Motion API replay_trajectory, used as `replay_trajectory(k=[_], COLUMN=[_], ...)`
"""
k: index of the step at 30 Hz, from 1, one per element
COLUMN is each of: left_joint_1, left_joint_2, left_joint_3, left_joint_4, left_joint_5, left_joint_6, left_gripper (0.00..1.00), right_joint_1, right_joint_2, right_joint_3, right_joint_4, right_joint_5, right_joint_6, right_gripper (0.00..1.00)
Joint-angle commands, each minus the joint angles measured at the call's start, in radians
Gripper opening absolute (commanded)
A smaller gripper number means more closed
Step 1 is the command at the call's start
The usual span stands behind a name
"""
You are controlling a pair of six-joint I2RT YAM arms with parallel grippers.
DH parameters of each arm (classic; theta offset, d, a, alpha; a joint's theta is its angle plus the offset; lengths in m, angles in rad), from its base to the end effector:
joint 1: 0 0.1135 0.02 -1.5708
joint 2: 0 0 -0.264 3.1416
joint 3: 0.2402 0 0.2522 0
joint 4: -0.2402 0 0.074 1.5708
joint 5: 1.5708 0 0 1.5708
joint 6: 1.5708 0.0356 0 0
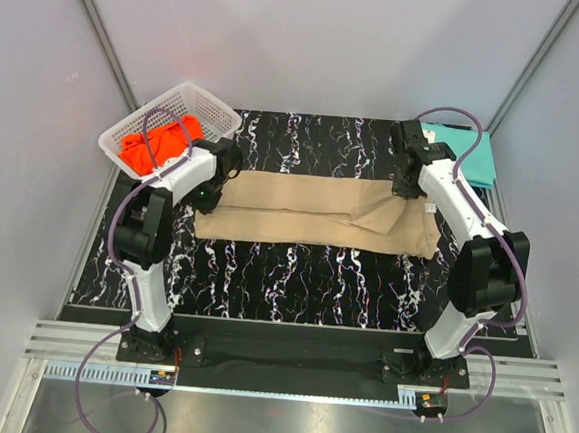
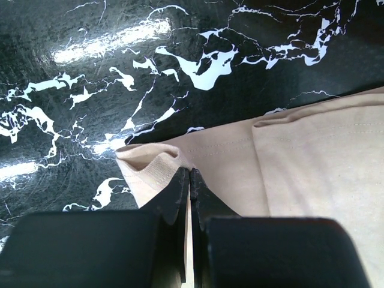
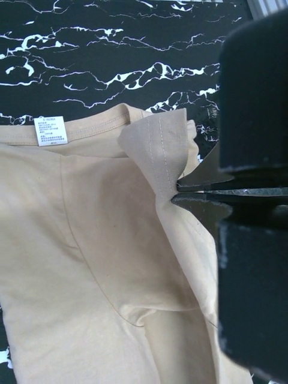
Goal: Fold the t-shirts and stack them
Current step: Fold the tshirt
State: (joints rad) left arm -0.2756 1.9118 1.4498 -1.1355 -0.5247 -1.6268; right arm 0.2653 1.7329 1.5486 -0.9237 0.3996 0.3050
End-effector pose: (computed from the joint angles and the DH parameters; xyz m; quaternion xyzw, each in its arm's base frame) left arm 0.3431 -0.0785 0.2020 -0.6012 0.7557 0.1611 0.2036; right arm 0.3531 0.0816 0.2926 0.0645 0.9529 -0.1222 0.2700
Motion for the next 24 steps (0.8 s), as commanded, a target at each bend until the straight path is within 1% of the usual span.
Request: replay_trajectory(k=[1, 5, 9, 17, 24], left_joint_1=[0.007, 0.009, 0.009, 0.009, 0.009], left_joint_2=[0.026, 0.038, 0.052, 0.078, 0.101], left_joint_3=[0.057, 0.067, 0.069, 0.089, 0.156], left_joint_4=[-0.026, -0.014, 0.003, 0.013, -0.084], left_joint_5=[-0.058, -0.055, -0.041, -0.032, -0.083], left_joint_6=[-0.001, 0.008, 0.011, 0.022, -0.001], left_gripper=[0.00, 0.00, 0.00, 0.00, 0.00], right_joint_1=[-0.001, -0.001, -0.001, -0.001, -0.001], right_joint_2=[0.010, 0.039, 0.040, 0.059, 0.067], right_joint_3=[0.038, 0.025, 0.005, 0.013, 0.053], right_joint_4=[0.055, 0.065, 0.083, 0.086, 0.039], right_joint_5=[-0.008, 0.002, -0.021, -0.018, 0.045], right_joint_6=[-0.024, -0.041, -0.035, -0.037, -0.023], right_gripper=[0.00, 0.00, 0.00, 0.00, 0.00])
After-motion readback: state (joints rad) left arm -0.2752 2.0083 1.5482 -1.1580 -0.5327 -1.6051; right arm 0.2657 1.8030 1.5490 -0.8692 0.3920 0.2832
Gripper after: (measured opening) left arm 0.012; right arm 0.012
